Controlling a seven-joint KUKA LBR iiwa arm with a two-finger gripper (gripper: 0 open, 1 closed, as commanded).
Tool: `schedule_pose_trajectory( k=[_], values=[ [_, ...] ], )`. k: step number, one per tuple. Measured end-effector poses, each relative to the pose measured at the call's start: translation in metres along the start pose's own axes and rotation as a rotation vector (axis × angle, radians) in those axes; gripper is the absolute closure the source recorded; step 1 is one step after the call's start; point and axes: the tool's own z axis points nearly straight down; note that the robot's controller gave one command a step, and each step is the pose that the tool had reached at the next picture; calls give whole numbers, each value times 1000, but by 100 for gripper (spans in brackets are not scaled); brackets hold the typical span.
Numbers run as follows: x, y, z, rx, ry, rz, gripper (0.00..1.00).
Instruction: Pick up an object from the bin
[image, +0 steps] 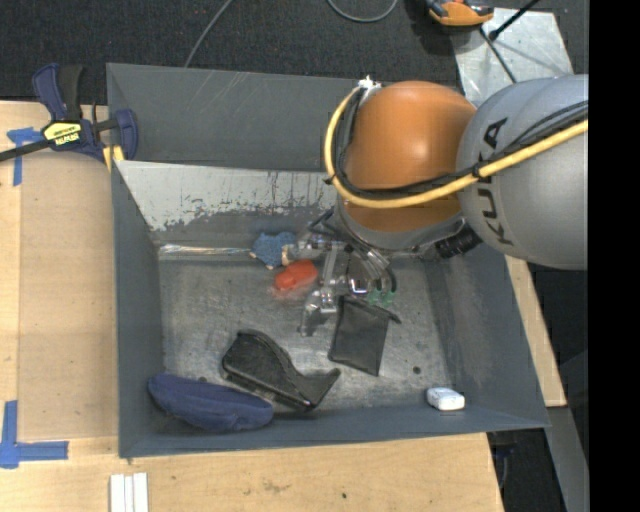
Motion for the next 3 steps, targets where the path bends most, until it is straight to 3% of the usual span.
schedule_pose_trajectory(
  k=[1, 2, 3],
  values=[
    [40, 43, 124, -1, -5, -64, 0],
    [41, 43, 127, 0, -1, -62, 100],
    [46, 55, 11, 0, -1, -209, 100]
  ],
)
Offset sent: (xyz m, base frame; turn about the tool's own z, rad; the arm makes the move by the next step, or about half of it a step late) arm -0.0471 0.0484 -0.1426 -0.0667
